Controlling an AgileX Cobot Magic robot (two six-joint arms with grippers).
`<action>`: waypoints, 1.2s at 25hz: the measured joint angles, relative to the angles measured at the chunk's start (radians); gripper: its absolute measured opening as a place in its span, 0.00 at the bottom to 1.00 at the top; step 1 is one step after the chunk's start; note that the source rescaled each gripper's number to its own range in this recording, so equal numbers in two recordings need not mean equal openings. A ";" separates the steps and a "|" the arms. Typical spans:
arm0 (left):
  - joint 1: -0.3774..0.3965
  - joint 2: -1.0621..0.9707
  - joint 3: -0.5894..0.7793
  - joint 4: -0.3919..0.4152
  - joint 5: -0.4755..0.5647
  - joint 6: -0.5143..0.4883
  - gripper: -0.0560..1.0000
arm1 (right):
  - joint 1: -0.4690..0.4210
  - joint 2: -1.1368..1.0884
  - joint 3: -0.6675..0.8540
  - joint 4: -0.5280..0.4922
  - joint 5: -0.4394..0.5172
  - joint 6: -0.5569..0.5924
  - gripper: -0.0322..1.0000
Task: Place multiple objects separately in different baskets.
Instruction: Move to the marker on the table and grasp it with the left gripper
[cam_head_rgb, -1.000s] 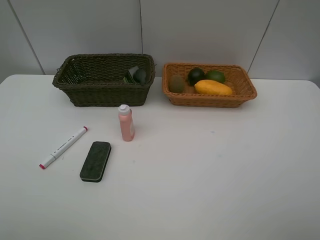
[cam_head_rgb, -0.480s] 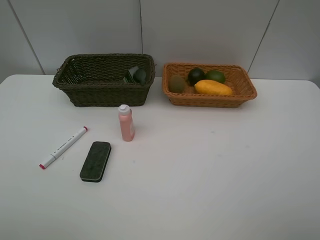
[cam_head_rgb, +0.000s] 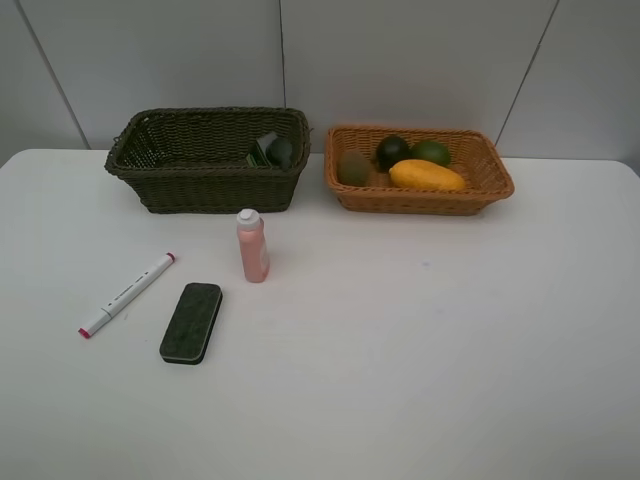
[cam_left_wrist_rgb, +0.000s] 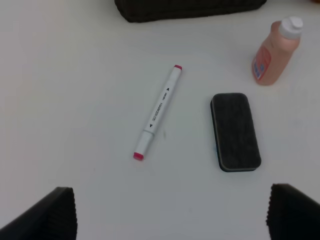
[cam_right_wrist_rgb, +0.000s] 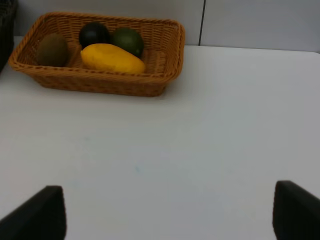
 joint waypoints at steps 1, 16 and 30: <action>0.000 0.038 -0.006 -0.001 -0.010 0.010 1.00 | 0.000 0.000 0.000 0.000 0.000 0.000 1.00; -0.029 0.666 -0.071 0.001 -0.250 0.151 1.00 | 0.000 0.000 0.000 0.000 0.000 0.000 1.00; -0.191 1.100 -0.072 0.001 -0.589 0.195 1.00 | 0.000 0.000 0.000 0.000 0.000 0.000 1.00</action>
